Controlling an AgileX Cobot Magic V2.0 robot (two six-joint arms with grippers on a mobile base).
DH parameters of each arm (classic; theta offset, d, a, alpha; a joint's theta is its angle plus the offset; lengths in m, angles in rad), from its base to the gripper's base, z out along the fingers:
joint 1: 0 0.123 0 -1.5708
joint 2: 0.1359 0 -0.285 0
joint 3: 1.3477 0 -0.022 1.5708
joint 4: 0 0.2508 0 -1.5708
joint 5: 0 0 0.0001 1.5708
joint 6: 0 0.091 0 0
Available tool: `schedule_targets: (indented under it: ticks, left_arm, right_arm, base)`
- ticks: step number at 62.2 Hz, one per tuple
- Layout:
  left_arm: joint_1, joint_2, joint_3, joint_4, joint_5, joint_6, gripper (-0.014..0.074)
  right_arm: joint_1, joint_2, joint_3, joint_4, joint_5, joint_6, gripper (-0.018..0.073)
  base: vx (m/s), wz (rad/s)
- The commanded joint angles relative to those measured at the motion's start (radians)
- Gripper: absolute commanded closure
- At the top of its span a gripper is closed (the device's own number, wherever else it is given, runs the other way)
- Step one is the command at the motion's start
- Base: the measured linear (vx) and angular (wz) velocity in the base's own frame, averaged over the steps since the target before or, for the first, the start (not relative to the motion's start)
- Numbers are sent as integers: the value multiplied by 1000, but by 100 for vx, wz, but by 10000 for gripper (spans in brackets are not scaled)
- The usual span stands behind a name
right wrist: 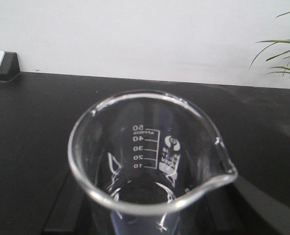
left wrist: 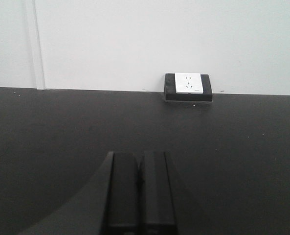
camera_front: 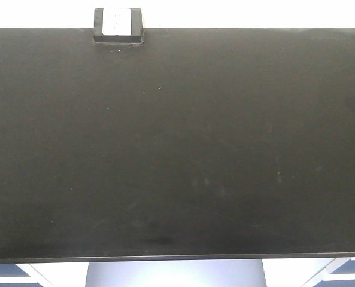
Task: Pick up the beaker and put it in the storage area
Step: 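Lower the held beaker onto the black bench top with the right gripper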
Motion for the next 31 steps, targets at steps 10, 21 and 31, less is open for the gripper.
schedule_targets:
  ticks: [10,21,31]
  left_arm:
    - [-6,-19,22,-6,-85,-6,605]
    - [-6,-19,22,-6,-85,-6,605]
    - [-6,-19,22,-6,-85,-6,605]
  right_arm:
    - [-3,12,-27,-10,-83,0,563]
    - [-3,12,-27,-10,-106,0,563]
    - [-3,37,-27,-12,-218,-1,563]
  base:
    - [0,0]
    - [0,0]
    - [0,0]
